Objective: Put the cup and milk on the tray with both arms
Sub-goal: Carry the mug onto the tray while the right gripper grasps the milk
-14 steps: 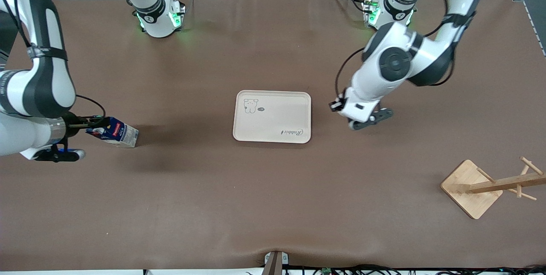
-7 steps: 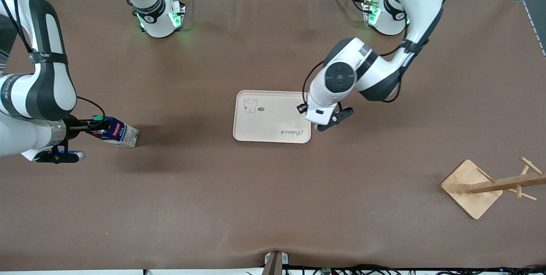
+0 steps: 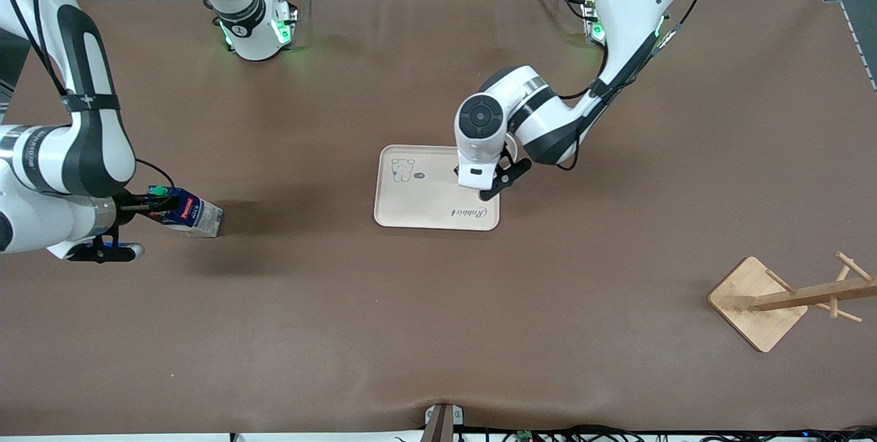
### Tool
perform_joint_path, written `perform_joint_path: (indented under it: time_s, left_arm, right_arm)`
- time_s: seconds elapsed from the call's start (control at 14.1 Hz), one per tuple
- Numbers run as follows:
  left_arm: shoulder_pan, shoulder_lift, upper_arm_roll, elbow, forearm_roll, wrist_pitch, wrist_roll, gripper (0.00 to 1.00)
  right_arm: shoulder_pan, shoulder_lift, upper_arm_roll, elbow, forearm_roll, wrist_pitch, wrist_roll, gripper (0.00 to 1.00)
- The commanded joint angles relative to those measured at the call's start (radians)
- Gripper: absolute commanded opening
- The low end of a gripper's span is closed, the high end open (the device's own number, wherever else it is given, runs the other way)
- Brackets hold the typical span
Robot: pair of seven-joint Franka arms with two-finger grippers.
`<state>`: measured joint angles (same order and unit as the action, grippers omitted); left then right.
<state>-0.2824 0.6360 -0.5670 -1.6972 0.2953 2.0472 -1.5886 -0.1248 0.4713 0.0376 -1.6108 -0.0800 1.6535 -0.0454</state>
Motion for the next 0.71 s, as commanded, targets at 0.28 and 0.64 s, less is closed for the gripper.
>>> perform_joint_path:
  time_s: [0.28, 0.64]
  left_arm:
    - [-0.038, 0.053, 0.010, 0.068, 0.091, 0.060, -0.189, 0.00]
    - [-0.040, 0.094, 0.010, 0.068, 0.139, 0.094, -0.228, 0.00]
  right_arm:
    - [-0.007, -0.008, 0.015, -0.054, -0.018, 0.028, 0.032, 0.11]
    - [0.008, -0.010, 0.021, 0.024, -0.006, -0.074, 0.044, 0.04]
